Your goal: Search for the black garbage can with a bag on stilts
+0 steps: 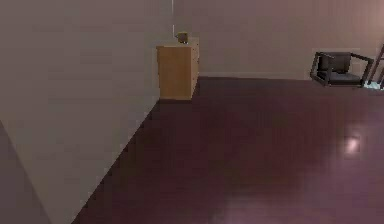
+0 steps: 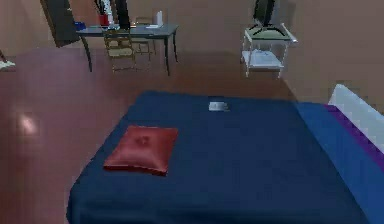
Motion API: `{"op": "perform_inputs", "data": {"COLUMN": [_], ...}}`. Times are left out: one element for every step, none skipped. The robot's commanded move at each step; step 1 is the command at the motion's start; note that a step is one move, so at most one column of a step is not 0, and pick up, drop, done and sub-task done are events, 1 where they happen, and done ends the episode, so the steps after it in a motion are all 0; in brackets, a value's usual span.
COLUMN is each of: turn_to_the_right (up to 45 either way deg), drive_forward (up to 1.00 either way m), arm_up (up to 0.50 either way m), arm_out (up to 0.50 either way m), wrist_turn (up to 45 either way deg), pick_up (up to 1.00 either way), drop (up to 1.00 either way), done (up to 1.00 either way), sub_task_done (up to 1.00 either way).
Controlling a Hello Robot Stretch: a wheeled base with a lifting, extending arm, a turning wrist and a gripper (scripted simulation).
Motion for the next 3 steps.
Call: {"op": "perform_inputs", "data": {"turn_to_the_right": [0.0, 9.0, 0.0], "drive_forward": [1.00, 0.00, 0.20], "arm_up": [0.00, 0.00, 0.00], "arm_out": [0.00, 0.00, 0.00], "wrist_turn": [0.0, 0.0, 0.0], "pick_up": [0.00, 0.00, 0.00], "drop": [0.00, 0.00, 0.00], "done": [0.00, 0.00, 0.00], "sub_task_done": [0.00, 0.00, 0.00]}}
